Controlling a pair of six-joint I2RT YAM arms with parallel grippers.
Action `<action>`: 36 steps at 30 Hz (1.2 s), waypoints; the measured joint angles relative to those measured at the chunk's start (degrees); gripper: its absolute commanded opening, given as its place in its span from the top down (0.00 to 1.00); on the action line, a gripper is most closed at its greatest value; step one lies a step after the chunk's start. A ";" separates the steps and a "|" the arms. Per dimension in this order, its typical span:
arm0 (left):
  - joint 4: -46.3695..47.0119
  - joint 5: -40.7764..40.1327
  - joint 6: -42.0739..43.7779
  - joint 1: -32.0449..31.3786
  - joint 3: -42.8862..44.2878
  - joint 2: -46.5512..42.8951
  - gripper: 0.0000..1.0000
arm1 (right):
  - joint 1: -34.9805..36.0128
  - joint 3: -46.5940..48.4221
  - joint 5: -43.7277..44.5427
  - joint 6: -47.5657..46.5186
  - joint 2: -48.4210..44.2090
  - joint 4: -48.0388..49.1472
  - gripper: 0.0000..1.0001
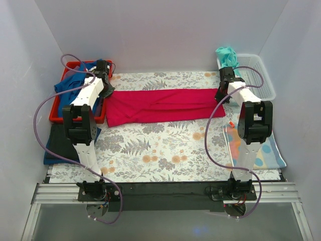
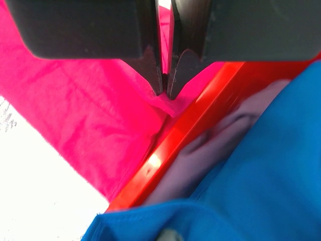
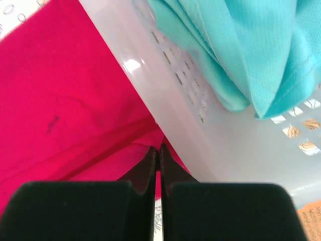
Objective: Fold and stack the t-shirts
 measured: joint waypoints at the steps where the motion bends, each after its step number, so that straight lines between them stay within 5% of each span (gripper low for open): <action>1: 0.09 0.13 0.04 0.13 0.98 1.05 1.00 | 0.00 0.44 -0.02 0.33 0.35 0.11 0.99; 6: 1.36 1.22 0.48 0.81 5.86 6.16 1.00 | 0.02 3.15 -0.31 1.46 2.99 1.60 0.99; 9: 1.46 2.21 1.09 0.96 9.03 9.09 1.00 | 0.07 4.96 -0.57 1.64 4.44 1.64 0.75; 11: 1.68 2.93 1.27 1.05 10.45 10.62 0.85 | 0.13 6.12 -0.94 1.88 5.16 1.70 0.57; 14: 2.01 4.04 1.88 1.09 10.58 11.80 0.68 | 0.55 7.06 -1.44 1.86 5.33 1.92 0.48; 18: 3.41 5.64 2.54 0.92 9.42 11.89 0.59 | 1.05 8.00 -1.18 1.07 5.33 2.16 0.45; 26: 5.86 6.99 3.30 0.85 8.26 11.39 0.56 | 3.32 8.74 0.98 -2.23 5.16 2.99 0.45; 36: 10.08 12.00 5.60 0.59 -10.29 -1.62 0.56 | 13.57 4.57 -0.68 -5.18 5.11 3.96 0.46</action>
